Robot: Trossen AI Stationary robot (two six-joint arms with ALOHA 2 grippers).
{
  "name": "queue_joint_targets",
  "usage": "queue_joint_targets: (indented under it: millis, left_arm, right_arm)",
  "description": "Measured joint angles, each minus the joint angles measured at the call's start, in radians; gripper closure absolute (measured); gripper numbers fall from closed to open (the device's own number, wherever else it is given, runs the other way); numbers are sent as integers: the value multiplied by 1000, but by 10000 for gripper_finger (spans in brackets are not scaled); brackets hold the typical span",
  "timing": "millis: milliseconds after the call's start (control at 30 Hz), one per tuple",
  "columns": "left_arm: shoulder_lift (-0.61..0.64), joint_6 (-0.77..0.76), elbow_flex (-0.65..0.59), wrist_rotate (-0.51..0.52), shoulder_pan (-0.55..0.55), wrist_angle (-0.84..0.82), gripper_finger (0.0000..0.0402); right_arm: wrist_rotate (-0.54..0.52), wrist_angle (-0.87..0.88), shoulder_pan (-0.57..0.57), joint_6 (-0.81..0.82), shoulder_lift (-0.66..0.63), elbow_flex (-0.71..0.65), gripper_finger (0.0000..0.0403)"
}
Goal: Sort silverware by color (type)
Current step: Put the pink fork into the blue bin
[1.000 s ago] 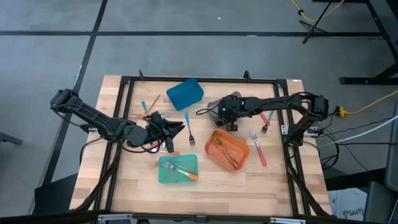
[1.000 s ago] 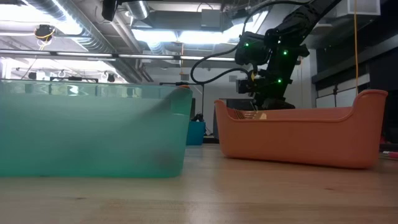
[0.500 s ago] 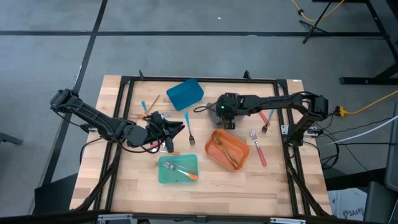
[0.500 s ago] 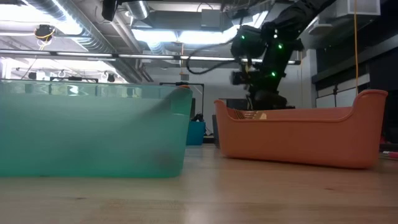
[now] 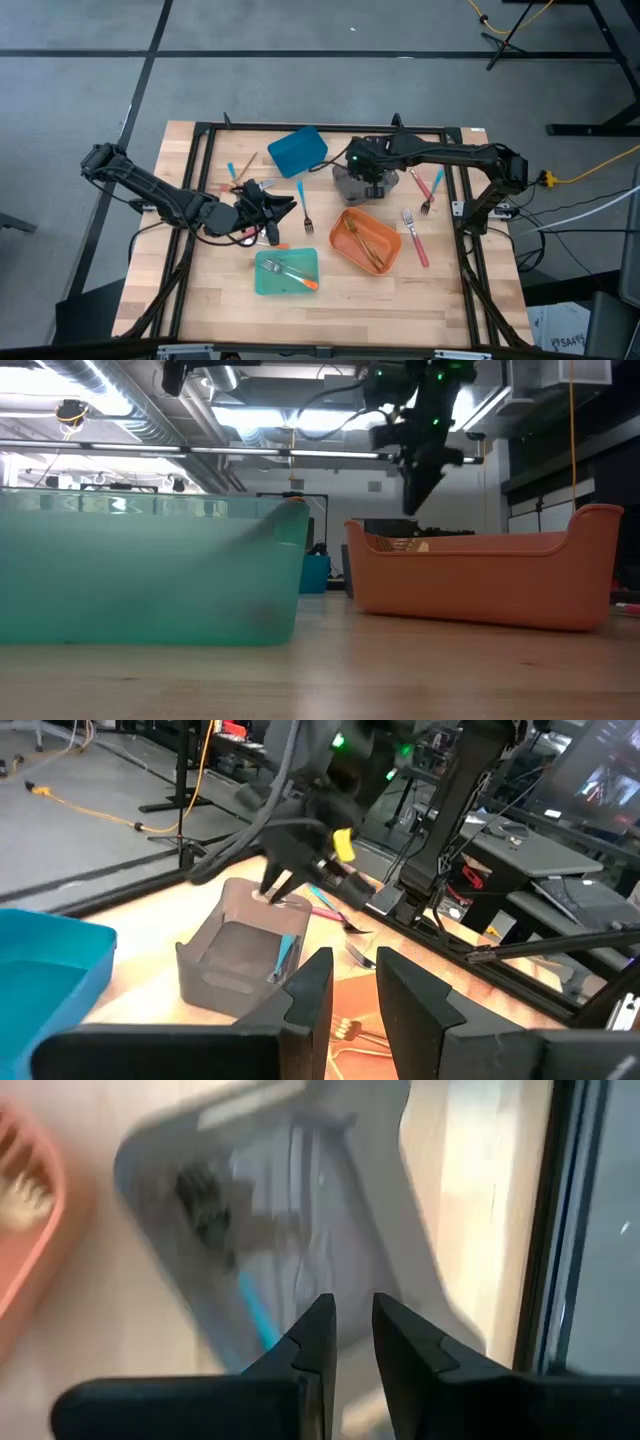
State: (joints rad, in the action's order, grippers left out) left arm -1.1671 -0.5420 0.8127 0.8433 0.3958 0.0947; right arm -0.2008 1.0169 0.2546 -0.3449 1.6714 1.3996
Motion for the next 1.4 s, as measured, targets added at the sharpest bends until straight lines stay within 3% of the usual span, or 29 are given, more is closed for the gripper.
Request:
queue_joint_targets:
  millis: [300, 567, 767, 1133, 1400]
  left_arm:
    - [0, -26, 0, 0, 1, -16, 328]
    - [0, -27, 0, 0, 0, -65, 328]
    - [0, -27, 0, 0, 0, -67, 328]
    - [0, -27, 0, 0, 0, -69, 328]
    - [0, -27, 0, 0, 0, -69, 328]
  right_arm:
    - [-15, 329, -88, 63, -17, 61, 343]
    - [-16, 487, -191, 181, -35, 61, 343]
    - [-16, 531, -242, 246, -116, 56, 343]
    - [-28, 521, -248, 314, -351, -169, 343]
    - [-101, 519, -248, 242, -403, -384, 343]
